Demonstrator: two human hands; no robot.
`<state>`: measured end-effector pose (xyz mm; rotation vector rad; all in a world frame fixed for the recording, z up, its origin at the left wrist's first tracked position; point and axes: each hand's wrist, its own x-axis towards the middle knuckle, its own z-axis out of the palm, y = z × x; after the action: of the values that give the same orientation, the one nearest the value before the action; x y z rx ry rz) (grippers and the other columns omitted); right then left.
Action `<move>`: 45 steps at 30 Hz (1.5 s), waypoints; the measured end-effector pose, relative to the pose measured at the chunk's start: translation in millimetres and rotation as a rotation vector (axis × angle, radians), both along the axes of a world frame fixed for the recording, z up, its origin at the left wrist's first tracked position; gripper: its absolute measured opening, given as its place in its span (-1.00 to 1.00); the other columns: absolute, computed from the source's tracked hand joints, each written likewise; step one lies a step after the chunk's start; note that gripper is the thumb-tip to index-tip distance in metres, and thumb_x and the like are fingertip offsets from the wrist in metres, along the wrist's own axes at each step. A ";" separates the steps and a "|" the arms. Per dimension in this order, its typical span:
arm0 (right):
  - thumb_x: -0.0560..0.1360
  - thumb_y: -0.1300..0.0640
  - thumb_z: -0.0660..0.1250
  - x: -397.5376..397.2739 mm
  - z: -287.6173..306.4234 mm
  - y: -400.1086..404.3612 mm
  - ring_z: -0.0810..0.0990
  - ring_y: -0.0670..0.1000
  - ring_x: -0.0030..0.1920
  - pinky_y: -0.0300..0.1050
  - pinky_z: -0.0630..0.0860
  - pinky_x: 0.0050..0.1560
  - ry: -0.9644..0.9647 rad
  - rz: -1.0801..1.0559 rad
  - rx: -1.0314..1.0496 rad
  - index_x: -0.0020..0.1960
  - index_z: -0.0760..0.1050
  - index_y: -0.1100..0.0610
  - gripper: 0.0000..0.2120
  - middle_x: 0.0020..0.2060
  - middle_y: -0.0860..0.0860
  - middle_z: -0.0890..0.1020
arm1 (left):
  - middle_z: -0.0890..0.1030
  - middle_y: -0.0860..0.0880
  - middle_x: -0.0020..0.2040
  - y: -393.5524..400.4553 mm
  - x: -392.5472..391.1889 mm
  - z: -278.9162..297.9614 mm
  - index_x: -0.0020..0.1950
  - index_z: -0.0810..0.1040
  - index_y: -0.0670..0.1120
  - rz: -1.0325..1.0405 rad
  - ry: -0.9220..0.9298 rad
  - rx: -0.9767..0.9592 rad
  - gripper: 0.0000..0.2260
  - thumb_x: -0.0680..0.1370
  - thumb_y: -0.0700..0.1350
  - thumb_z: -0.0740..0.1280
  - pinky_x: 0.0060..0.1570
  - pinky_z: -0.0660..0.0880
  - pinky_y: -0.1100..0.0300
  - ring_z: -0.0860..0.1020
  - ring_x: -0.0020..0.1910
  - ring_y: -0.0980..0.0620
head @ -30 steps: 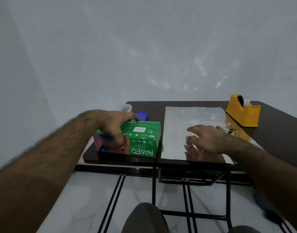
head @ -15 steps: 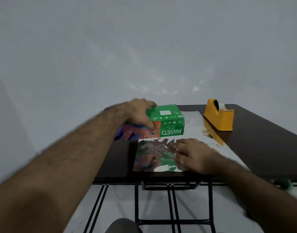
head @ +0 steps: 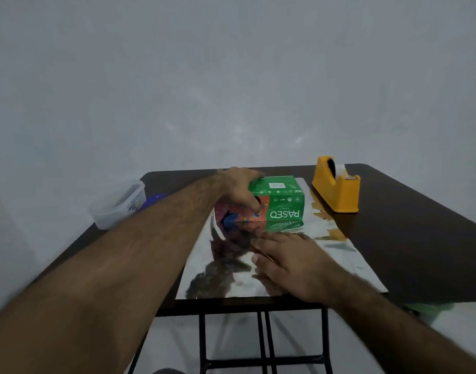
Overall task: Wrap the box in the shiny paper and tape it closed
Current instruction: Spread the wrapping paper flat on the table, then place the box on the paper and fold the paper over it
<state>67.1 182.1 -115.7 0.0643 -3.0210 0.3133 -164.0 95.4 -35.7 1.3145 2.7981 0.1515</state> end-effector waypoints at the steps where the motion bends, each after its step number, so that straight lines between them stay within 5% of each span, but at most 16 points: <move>1: 0.63 -0.39 -0.18 1.5 3.1 0.3 0.45 -0.04 0.46 0.16 0.34 0.48 0.026 0.007 -0.026 0.53 0.40 -0.15 -0.33 0.49 -0.14 0.49 | 0.47 0.07 0.57 -2.9 1.5 -3.6 0.69 0.20 0.18 -0.005 0.063 -0.004 0.07 0.26 0.36 0.57 0.58 0.17 -0.33 0.45 0.50 -0.05; 4: 0.73 -0.31 -0.04 4.0 16.1 4.6 0.61 -0.13 0.05 0.04 0.56 0.17 0.125 0.010 -0.189 0.26 0.59 -0.08 -0.49 0.06 -0.14 0.68 | 0.28 0.00 0.69 -21.1 12.1 -14.4 0.72 0.12 0.09 -0.051 0.252 0.067 0.04 0.38 0.51 0.39 0.55 -0.19 -0.51 0.22 0.67 -0.05; 7: 0.72 -0.23 0.13 2.2 31.7 15.3 0.66 -0.10 -0.15 -0.01 0.63 -0.06 0.072 -0.050 -0.437 0.18 0.66 -0.02 -0.58 -0.16 -0.03 0.71 | 0.45 -0.04 0.54 -50.9 30.6 -24.8 0.60 0.36 0.02 -0.096 0.429 0.303 -0.22 0.50 0.45 0.26 0.55 0.07 -0.33 0.37 0.54 -0.08; 10: 0.69 -0.16 0.28 0.5 42.0 30.5 0.70 0.00 0.03 0.07 0.66 0.11 0.041 -0.111 -0.435 0.22 0.68 0.00 -0.68 0.04 0.01 0.75 | 0.62 0.02 0.10 -83.9 49.3 -35.5 0.17 0.62 -0.01 -0.157 0.544 0.452 -0.63 0.59 0.24 0.28 0.24 0.41 -0.10 0.56 0.11 -0.06; 12: 0.67 -0.14 0.31 1.0 44.2 39.7 0.67 0.00 0.16 0.01 0.60 0.19 0.041 -0.163 -0.287 0.30 0.66 0.02 -0.66 0.23 -0.01 0.70 | 0.65 0.03 -0.04 -105.6 63.3 -42.1 0.03 0.64 -0.01 -0.182 0.449 0.408 -0.65 0.63 0.22 0.22 0.08 0.55 -0.09 0.57 -0.04 -0.03; 16: 0.63 -0.24 0.32 -0.3 31.4 46.5 0.64 -0.01 0.02 -0.13 0.53 -0.12 -0.070 -0.288 -0.022 0.30 0.61 -0.03 -0.62 0.14 -0.04 0.70 | 0.68 0.07 0.26 -141.6 76.7 -60.1 0.39 0.60 0.10 -0.096 0.171 0.063 -0.48 0.64 0.40 0.18 0.19 0.59 -0.02 0.62 0.15 0.03; 19: 0.62 -0.30 0.30 0.5 19.3 44.2 0.62 0.01 0.00 -0.05 0.58 -0.02 -0.038 -0.296 0.008 0.30 0.59 -0.03 -0.57 0.07 -0.03 0.69 | 0.64 0.07 0.38 -161.6 78.3 -67.7 0.55 0.49 0.10 -0.055 0.090 0.050 -0.35 0.62 0.46 0.13 0.27 0.58 -0.03 0.62 0.25 0.02; 30: 0.56 -0.30 0.40 -10.4 31.8 48.8 0.67 -0.05 -0.06 -0.02 0.62 -0.05 -0.004 -0.199 -0.023 0.09 0.70 -0.04 -0.64 -0.06 -0.12 0.73 | 0.60 0.16 0.43 -197.7 85.8 -66.0 0.60 0.43 0.14 -0.022 0.024 0.038 -0.35 0.62 0.46 0.16 0.34 0.54 0.09 0.58 0.32 0.19; 33: 0.64 -0.14 0.37 -24.2 48.7 66.2 0.65 -0.02 -0.23 -0.10 0.45 -0.27 0.224 -0.280 -0.115 -0.11 0.72 0.06 -0.68 -0.33 -0.08 0.67 | 0.70 0.27 0.10 -184.1 78.3 -60.2 0.31 0.67 0.11 0.063 -0.123 0.499 -0.71 0.68 0.20 0.34 0.19 0.61 0.15 0.63 0.08 0.35; 35: 0.66 -0.06 0.35 -43.5 54.9 80.8 0.65 0.07 -0.25 -0.09 0.45 -0.26 0.388 -0.360 -0.214 -0.17 0.67 0.09 -0.68 -0.37 0.00 0.64 | 0.72 0.20 0.09 -163.8 54.8 -57.7 0.24 0.71 0.04 0.214 -0.165 0.863 -0.79 0.69 0.09 0.38 0.27 0.61 0.01 0.67 0.08 0.24; 38: 0.59 -0.14 0.41 -72.5 51.8 100.0 0.58 0.09 -0.34 -0.06 0.51 -0.25 0.400 -0.347 -0.599 -0.21 0.63 0.03 -0.70 -0.36 0.08 0.62 | 0.66 0.05 0.31 -136.0 23.7 -52.0 0.46 0.59 -0.04 0.306 -0.292 0.985 -0.55 0.60 0.06 0.51 0.41 0.52 0.08 0.61 0.30 0.09; 40: 0.49 -0.26 0.46 -89.1 43.7 115.7 0.56 0.01 -0.25 -0.02 0.48 -0.16 0.266 -0.266 -0.800 -0.04 0.69 -0.03 -0.70 -0.24 0.00 0.61 | 0.47 -0.03 0.56 -122.3 5.6 -52.9 0.64 0.37 -0.02 0.214 -0.430 0.924 -0.29 0.55 0.02 0.58 0.49 0.42 0.09 0.45 0.52 0.01; 43: 0.37 -0.35 0.57 -105.1 26.9 142.4 0.54 -0.04 0.33 0.03 0.44 0.39 0.032 -0.180 -0.758 0.53 0.48 0.04 -0.14 0.36 -0.08 0.59 | 0.20 -0.02 0.72 -115.1 -8.7 -65.4 0.75 0.04 0.11 0.128 -0.506 0.804 0.09 0.41 0.13 0.67 0.57 0.31 0.05 0.21 0.65 0.07; 45: 0.23 -0.35 0.68 -110.3 16.6 159.5 0.51 -0.02 0.46 0.13 0.41 0.51 -0.101 -0.141 -0.729 0.57 0.42 0.00 0.03 0.48 -0.10 0.53 | 0.19 0.08 0.71 -110.4 -15.4 -76.5 0.75 -0.10 0.19 0.136 -0.512 0.734 0.28 0.28 0.25 0.70 0.49 0.37 0.20 0.26 0.58 0.28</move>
<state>-43.2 341.7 -99.1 -0.2244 -2.7762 1.3918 -179.4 -15.1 -112.2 0.9473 2.4298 1.4004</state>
